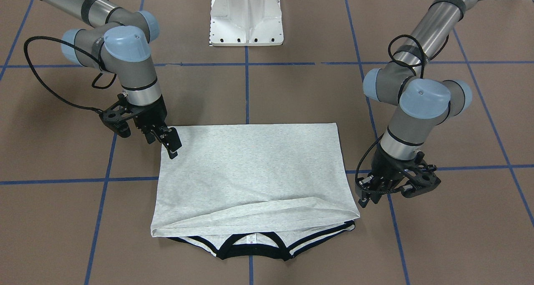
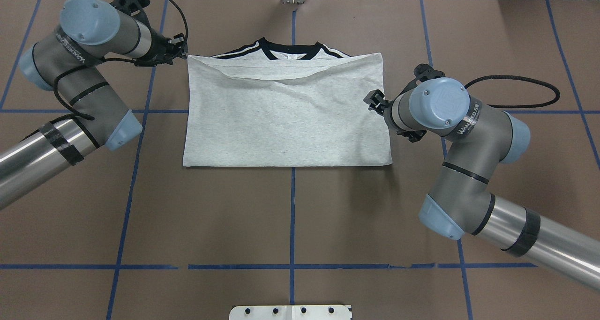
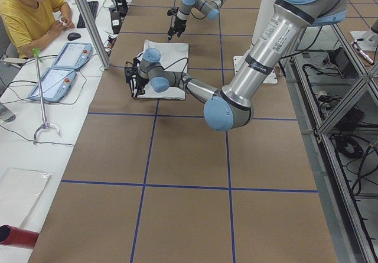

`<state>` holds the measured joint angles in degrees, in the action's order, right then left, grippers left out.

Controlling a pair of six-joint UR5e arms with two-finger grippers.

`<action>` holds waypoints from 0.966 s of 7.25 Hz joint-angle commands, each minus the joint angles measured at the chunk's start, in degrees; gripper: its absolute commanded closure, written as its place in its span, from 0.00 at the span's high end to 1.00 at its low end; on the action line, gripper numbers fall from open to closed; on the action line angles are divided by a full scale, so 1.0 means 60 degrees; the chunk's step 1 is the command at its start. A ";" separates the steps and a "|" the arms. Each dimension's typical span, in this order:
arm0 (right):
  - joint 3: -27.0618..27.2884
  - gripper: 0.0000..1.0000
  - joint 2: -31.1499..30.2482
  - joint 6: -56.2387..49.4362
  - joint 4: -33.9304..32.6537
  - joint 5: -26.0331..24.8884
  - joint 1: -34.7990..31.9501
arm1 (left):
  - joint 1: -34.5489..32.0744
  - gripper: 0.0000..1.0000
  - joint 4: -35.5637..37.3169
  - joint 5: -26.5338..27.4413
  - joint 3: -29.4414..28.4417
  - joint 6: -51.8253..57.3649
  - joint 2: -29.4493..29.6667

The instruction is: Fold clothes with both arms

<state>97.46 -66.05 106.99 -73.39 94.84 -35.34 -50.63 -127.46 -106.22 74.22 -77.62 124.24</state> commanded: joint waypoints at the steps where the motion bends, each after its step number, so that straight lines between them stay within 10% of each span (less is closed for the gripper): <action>1: 0.0177 1.00 -0.0691 0.0216 0.0043 0.0086 0.0525 | 0.0001 0.46 0.0003 -0.0095 0.0154 -0.0041 -0.0038; 2: 0.0337 1.00 -0.0797 0.0230 0.0029 0.0101 0.0760 | 0.0001 0.46 0.0003 -0.0081 0.0155 -0.0041 -0.0038; 5: 0.0529 0.56 -0.0900 0.0333 -0.0029 0.0130 0.0909 | 0.0001 0.46 0.0018 -0.0080 0.0169 -0.0041 -0.0052; 6: 0.0791 0.01 -0.0886 0.0449 -0.0117 0.0130 0.0909 | 0.0001 0.46 0.0018 -0.0080 0.0184 -0.0041 -0.0067; 7: 0.0721 0.00 -0.0900 0.0450 -0.0089 0.0261 0.0924 | 0.0001 0.46 0.0003 -0.0080 0.0314 -0.0041 -0.0198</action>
<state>101.48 -71.37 109.41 -73.84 95.81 -29.88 -50.62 -127.38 -106.70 75.48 -77.87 123.67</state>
